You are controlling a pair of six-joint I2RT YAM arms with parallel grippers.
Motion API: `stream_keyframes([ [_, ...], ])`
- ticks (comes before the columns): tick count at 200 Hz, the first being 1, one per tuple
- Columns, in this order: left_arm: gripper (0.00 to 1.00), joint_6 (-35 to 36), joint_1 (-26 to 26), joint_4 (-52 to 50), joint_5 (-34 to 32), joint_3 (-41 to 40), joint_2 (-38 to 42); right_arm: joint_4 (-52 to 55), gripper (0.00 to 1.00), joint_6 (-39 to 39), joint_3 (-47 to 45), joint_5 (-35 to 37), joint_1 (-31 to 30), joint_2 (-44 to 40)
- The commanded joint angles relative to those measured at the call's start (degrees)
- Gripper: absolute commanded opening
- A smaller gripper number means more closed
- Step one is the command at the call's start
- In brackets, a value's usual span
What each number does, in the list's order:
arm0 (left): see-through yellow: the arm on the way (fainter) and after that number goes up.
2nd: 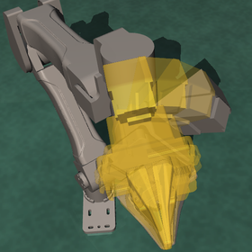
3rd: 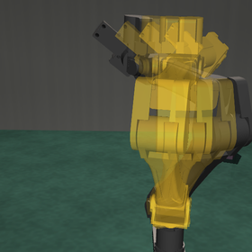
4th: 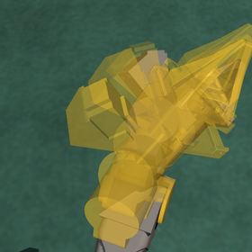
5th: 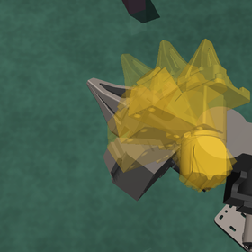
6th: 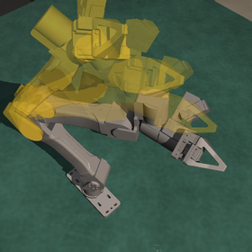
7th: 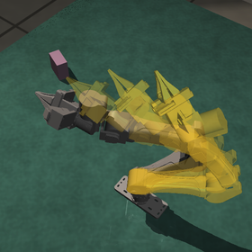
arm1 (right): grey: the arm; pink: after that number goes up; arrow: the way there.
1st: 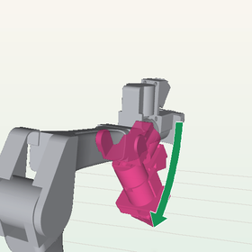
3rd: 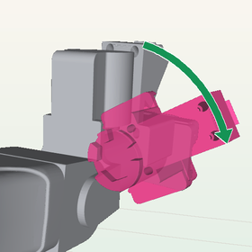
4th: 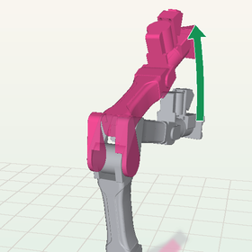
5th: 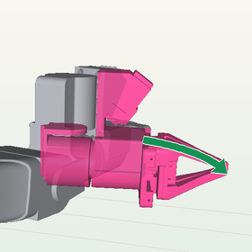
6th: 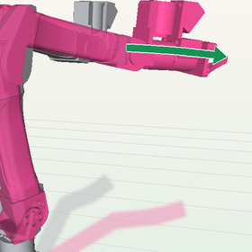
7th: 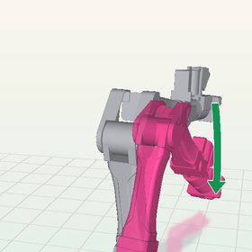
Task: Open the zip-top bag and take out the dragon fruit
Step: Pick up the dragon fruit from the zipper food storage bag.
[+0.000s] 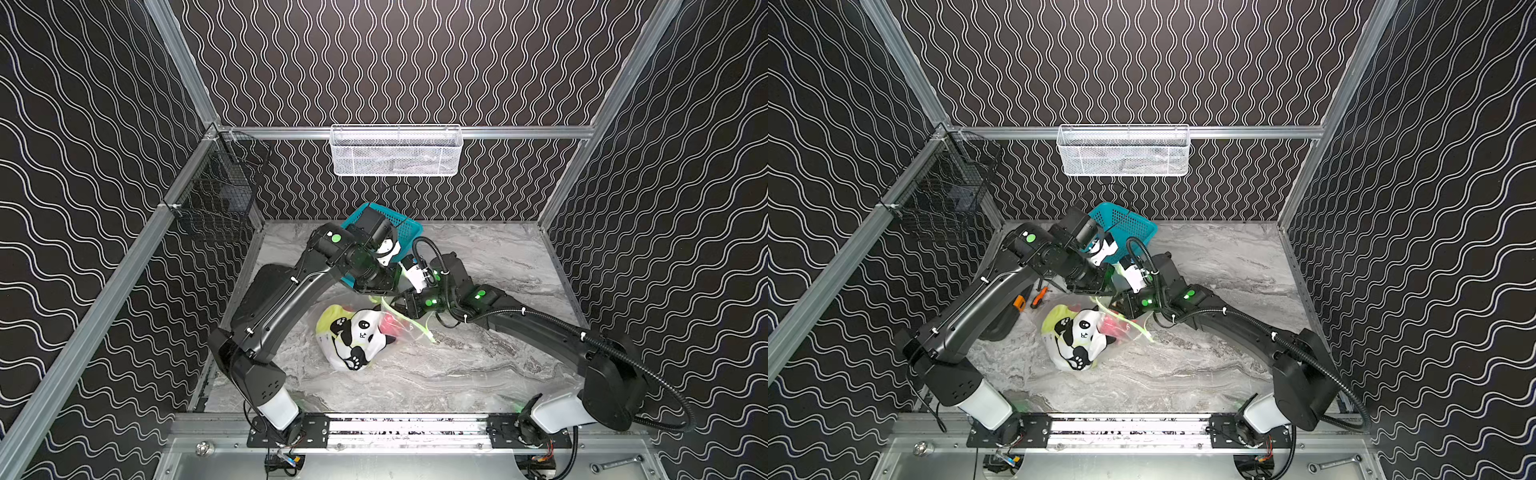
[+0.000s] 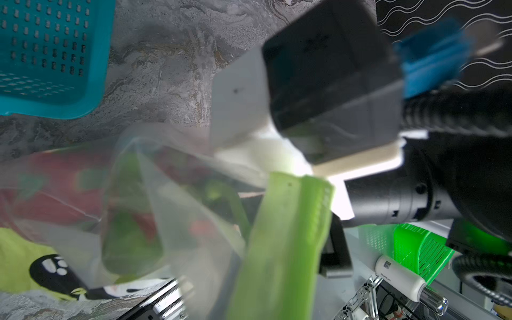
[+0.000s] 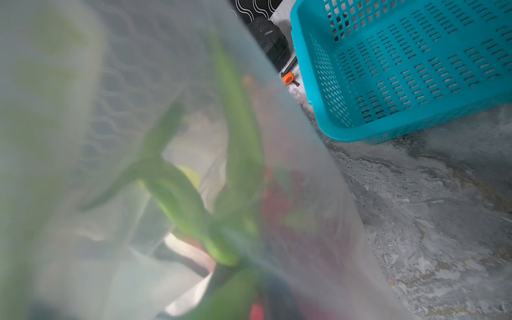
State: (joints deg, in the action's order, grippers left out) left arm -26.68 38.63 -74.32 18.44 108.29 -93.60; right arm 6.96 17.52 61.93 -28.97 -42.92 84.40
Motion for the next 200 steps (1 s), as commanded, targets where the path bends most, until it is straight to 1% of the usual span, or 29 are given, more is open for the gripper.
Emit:
stream_keyframes([
  [1,0.22,1.18,0.02,-1.72,0.46,0.25,0.92,-1.58,0.12,-0.03,-0.36,1.55,-0.31,-1.42],
  [22,0.22,1.3,-0.44,-2.21,-0.96,0.34,1.2,-1.25,0.03,0.28,-0.81,1.92,-0.92,-2.29],
  [44,0.19,1.42,-0.93,-2.92,-2.45,0.86,1.62,0.0,0.03,0.5,-1.02,2.81,-1.29,-2.8],
  [51,0.15,1.51,-1.11,-3.18,-3.04,0.96,1.75,1.0,0.03,0.43,-0.95,3.48,-1.29,-3.19],
  [66,0.01,1.76,-1.43,-3.54,-4.16,0.66,2.23,2.89,0.03,0.28,-1.05,5.08,-1.29,-4.2],
  [69,0.0,1.8,-1.53,-3.62,-4.35,0.59,2.28,3.22,0.03,0.18,-1.03,5.35,-1.29,-4.45],
  [105,0.0,1.98,-2.02,-3.43,-5.46,-0.42,2.9,3.96,0.04,-0.64,-3.23,8.8,-1.33,-10.41],
  [136,0.0,1.72,-2.05,-2.02,-4.55,-1.07,2.54,0.72,0.03,-1.31,-6.52,10.42,-1.3,-16.1],
  [169,0.0,1.76,-2.06,-1.57,-4.31,-0.35,1.76,0.95,0.03,-2.82,-5.83,12.23,-1.29,-19.45],
  [200,0.0,1.46,-2.04,-0.54,-3.5,-1.58,2.11,-0.78,0.01,-2.2,-5.22,14.64,-1.26,-21.91],
])
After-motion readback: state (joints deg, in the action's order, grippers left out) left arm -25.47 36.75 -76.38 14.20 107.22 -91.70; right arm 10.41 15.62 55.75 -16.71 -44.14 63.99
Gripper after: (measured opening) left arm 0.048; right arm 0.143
